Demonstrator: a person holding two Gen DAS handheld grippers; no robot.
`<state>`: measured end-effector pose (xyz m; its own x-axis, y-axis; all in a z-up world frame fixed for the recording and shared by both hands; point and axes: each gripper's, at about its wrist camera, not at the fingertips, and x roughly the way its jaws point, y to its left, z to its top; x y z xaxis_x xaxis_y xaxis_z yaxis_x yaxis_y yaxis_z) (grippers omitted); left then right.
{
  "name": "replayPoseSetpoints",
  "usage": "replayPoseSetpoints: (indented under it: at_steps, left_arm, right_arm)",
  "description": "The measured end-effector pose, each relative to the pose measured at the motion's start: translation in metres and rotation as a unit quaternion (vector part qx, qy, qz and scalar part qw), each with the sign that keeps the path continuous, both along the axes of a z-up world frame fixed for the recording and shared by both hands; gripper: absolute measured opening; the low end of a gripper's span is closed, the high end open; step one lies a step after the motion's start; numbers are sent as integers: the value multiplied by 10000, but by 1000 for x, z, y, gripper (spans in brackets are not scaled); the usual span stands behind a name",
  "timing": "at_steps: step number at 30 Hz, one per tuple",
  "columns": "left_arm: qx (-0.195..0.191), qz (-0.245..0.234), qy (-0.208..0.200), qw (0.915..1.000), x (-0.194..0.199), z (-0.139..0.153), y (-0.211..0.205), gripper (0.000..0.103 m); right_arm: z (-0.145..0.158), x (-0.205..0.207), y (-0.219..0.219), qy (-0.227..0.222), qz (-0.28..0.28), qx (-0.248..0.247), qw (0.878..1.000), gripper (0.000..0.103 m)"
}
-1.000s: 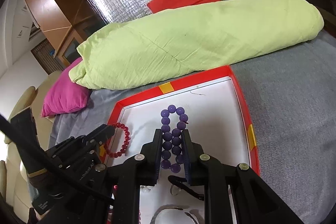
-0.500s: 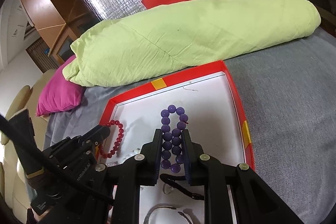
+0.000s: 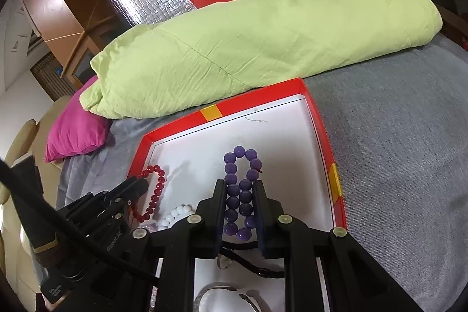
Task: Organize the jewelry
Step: 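Lower and release the red bead bracelet with left tool while right releases the purple bracelet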
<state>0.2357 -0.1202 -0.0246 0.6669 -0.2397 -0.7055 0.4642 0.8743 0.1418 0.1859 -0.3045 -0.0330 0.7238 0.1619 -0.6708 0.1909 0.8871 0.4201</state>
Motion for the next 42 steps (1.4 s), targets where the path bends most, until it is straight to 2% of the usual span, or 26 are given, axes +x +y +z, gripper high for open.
replayPoseSetpoints:
  at_steps: [42]
  left_arm:
    - [319, 141, 187, 9992, 1, -7, -3, 10]
  right_arm:
    - [-10, 6, 2, 267, 3, -72, 9996, 22]
